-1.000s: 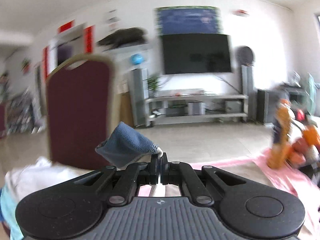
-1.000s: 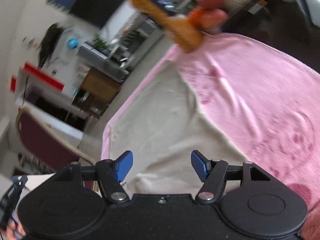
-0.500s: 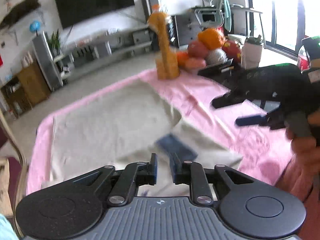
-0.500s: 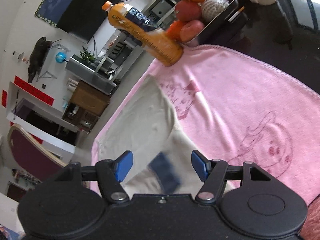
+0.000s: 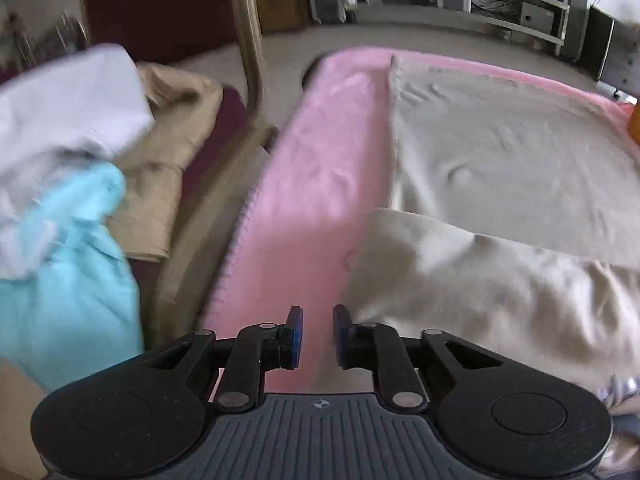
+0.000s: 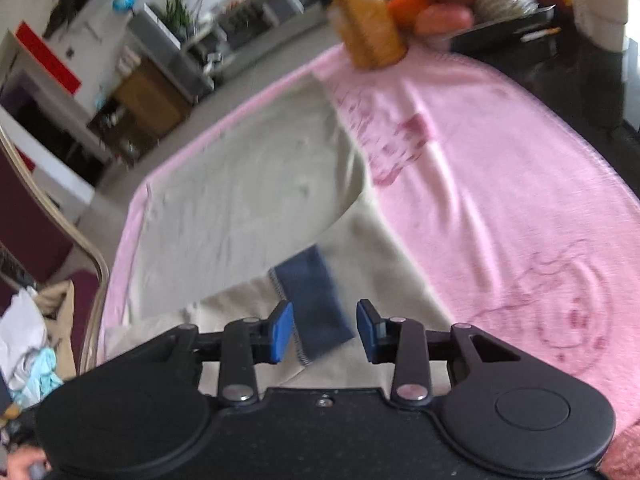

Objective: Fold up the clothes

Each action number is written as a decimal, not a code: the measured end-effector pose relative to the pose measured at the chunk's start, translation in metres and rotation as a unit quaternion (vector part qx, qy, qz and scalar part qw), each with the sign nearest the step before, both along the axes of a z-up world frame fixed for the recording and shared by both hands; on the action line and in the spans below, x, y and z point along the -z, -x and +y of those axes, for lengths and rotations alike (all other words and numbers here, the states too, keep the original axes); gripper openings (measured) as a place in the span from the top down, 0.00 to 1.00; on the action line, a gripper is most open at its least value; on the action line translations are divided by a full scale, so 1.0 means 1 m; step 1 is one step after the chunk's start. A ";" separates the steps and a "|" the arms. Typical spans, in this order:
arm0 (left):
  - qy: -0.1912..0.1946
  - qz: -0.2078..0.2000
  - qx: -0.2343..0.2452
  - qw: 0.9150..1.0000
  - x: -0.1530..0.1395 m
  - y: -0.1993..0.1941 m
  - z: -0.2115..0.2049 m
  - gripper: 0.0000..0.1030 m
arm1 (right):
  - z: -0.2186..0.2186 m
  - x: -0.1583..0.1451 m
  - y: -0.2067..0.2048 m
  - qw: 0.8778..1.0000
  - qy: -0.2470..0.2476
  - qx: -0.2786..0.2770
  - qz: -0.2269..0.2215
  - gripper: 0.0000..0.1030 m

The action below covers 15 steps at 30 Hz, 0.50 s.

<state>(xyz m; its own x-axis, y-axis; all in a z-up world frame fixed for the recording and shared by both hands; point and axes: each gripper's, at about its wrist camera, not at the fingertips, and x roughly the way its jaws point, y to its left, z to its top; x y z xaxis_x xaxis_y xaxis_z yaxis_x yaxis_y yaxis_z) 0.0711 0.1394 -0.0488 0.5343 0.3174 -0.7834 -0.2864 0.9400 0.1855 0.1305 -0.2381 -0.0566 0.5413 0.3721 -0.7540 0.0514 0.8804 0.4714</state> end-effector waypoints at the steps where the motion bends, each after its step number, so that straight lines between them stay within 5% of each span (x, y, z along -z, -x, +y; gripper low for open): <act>1: 0.000 0.003 -0.004 1.000 0.001 0.001 0.003 0.88 | 0.003 0.003 -0.005 1.000 0.002 -0.004 0.007 0.66; 4: 0.000 0.010 -0.017 1.000 0.004 0.004 0.011 0.76 | 0.005 0.014 -0.010 1.000 0.011 0.003 0.023 0.66; 11: 0.002 0.026 -0.046 0.999 0.010 0.010 0.029 0.81 | -0.006 0.016 0.004 1.000 0.015 0.012 0.016 0.63; 15: 0.048 -0.012 -0.020 0.999 0.002 0.002 0.026 0.81 | -0.011 0.017 -0.003 0.999 -0.011 0.029 0.007 0.62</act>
